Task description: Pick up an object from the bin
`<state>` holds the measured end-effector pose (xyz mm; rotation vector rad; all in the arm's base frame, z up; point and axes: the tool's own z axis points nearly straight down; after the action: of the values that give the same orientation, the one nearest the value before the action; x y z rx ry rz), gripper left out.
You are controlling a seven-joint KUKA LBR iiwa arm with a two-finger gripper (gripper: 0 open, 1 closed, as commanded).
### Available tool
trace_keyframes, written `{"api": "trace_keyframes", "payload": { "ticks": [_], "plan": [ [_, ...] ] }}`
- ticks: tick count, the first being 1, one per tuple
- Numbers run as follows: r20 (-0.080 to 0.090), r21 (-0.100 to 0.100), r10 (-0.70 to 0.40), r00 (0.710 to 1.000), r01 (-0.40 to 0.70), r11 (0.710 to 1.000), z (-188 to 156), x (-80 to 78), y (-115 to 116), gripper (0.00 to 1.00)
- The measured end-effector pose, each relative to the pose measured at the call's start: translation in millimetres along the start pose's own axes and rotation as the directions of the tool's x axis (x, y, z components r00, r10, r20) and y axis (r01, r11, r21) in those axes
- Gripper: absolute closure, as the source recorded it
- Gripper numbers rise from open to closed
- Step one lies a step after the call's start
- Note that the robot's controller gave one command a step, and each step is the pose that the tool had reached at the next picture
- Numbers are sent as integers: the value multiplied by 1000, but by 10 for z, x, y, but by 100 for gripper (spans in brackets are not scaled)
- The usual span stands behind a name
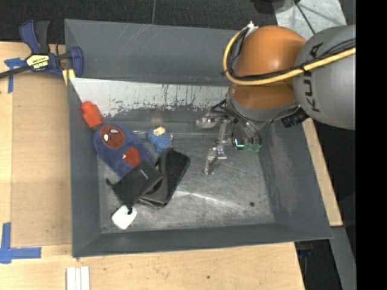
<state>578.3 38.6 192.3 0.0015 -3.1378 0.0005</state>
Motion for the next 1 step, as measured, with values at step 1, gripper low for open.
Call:
{"api": "trace_keyframes", "payload": {
  "ticks": [1],
  "plan": [
    [13, 3, -243, 970, 243, 970, 972, 84, 598, 0]
  ]
}}
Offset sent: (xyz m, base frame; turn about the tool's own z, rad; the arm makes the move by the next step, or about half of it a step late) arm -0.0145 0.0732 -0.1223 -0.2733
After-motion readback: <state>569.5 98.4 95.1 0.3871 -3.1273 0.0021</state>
